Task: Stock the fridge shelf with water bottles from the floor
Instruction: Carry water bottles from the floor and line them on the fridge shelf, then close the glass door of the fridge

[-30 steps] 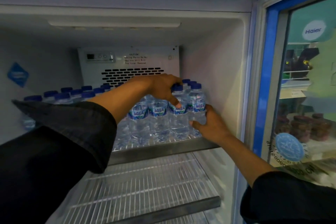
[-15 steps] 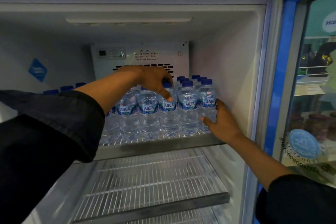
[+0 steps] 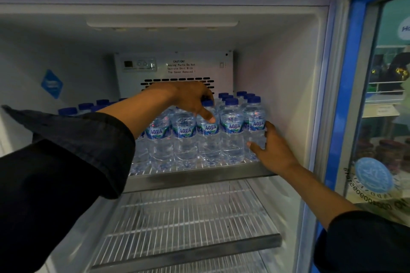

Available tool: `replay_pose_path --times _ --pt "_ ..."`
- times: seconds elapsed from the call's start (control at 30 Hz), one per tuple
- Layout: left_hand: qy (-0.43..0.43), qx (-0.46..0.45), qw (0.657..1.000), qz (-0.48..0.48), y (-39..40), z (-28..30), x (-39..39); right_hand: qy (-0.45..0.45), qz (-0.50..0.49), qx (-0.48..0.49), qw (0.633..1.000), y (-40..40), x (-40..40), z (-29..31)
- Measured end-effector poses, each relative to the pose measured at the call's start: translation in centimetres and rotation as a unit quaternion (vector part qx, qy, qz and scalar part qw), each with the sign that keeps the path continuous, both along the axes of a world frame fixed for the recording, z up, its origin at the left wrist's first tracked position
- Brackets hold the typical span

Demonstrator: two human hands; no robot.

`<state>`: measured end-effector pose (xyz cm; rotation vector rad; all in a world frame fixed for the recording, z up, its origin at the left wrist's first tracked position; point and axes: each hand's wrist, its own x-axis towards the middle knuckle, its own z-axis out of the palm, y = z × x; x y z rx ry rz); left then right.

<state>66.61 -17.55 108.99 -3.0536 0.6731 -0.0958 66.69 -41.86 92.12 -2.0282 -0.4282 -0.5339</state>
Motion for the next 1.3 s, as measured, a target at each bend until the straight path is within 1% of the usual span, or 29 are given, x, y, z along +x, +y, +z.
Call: replay_pose_path --times 0.23,0.47,0.53,0.63,0.67,0.73,0.8,0.87,1.0,1.17,1.3 --pt "-0.022 -0.021 0.999 -0.014 0.9 -0.7 -0.5 -0.011 -0.009 -0.016 1.000 0.0 -0.3 -0.2" --pt "-0.041 -0.132 0.990 -0.010 2.3 -0.7 -3.6 -0.040 0.005 0.008 0.999 -0.3 -1.8 0.0" --pt "-0.075 -0.159 0.985 -0.002 2.4 -1.4 -5.4 -0.055 0.016 -0.001 0.998 -0.5 -2.6 -0.4" --pt "-0.181 -0.165 0.970 0.006 1.9 -4.4 -8.7 -0.087 0.040 -0.017 0.995 -0.7 -3.9 -1.6" --pt "-0.210 -0.172 0.963 0.008 1.8 -5.8 -9.9 -0.093 0.034 -0.024 0.995 -0.6 -4.4 -2.0" --pt "-0.234 -0.188 0.954 0.013 1.6 -8.6 -12.4 -0.112 -0.005 -0.047 0.993 -0.3 -5.7 -3.1" --pt "-0.228 -0.202 0.952 0.023 1.8 -11.1 -14.7 -0.129 -0.025 -0.078 0.988 0.1 -7.6 -4.0" --pt "-0.214 -0.205 0.954 0.037 2.2 -13.4 -17.0 -0.130 -0.011 -0.097 0.987 0.6 -9.7 -4.8" --pt "-0.191 -0.163 0.967 0.047 3.5 -16.2 -21.1 -0.143 0.005 -0.132 0.981 1.2 -14.1 -5.1" --pt "-0.174 -0.139 0.975 0.026 6.1 -17.9 -26.9 -0.143 -0.024 -0.118 0.982 1.5 -22.0 -5.5" --pt "-0.153 -0.150 0.977 -0.017 7.5 -19.2 -32.9 -0.139 -0.056 -0.096 0.984 1.4 -30.3 -7.6"
